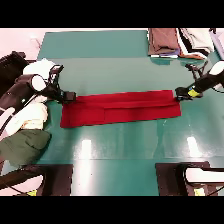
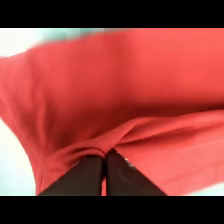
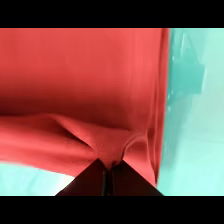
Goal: Fold the shirts.
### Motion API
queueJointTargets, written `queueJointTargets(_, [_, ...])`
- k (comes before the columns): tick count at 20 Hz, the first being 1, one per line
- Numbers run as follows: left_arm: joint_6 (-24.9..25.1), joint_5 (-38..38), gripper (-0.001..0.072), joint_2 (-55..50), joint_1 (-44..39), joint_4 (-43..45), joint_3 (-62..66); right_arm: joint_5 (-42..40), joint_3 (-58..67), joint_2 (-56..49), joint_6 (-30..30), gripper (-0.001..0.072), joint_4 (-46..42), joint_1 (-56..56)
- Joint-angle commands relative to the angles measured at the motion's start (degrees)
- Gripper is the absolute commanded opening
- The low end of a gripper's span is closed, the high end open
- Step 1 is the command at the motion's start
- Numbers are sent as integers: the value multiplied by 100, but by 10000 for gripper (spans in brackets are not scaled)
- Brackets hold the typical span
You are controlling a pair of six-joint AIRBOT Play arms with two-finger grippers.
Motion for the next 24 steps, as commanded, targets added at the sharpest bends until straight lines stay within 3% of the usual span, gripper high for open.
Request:
queueJointTargets(1, [-42,431,27,-372,4,20,275,-120,649,-660,-37,61,610,15])
queueJointTargets(2, [-37,396,169,-369,4,24,332,-162,789,-756,-127,273,885,-79])
queueJointTargets(3, [-39,337,472,-358,4,20,409,-142,903,-811,-238,425,1110,-201])
queueJointTargets(4, [-39,192,581,-345,4,20,533,-68,960,-826,-463,454,1377,-369])
queueJointTargets(6, [-35,-85,454,-348,4,11,820,144,909,-826,-708,538,1663,-765])
queueJointTargets(7, [-35,-94,357,-348,0,-72,903,238,802,-826,-791,538,1659,-984])
queueJointTargets(9, [-28,-31,91,-350,-2,-446,942,273,422,-828,-977,537,1679,-1405])
queueJointTargets(10, [-4,13,24,-354,-2,-697,940,269,195,-874,-1084,535,1681,-1613])
queueJointTargets(12, [7,146,25,-356,-81,-1165,938,264,-160,-1121,-1233,530,2092,-1943])
queueJointTargets(15, [7,304,24,-424,-511,-1204,938,247,-481,-1519,-1626,480,3025,-1993])
queueJointTargets(18, [-50,546,24,-737,-1029,-1255,938,33,-564,-1665,-1720,419,3204,-1550])
queueJointTargets(21, [-48,1141,24,-1226,-1438,-1687,1016,-42,-385,-1547,-1805,80,3206,-1099])
queueJointTargets(22, [-33,1252,23,-1445,-1543,-1840,1152,37,-234,-1436,-1803,18,3237,-1034])
queueJointTargets(24, [-33,1263,23,-1915,-1733,-1926,1567,302,109,-1084,-1766,17,3338,-951])
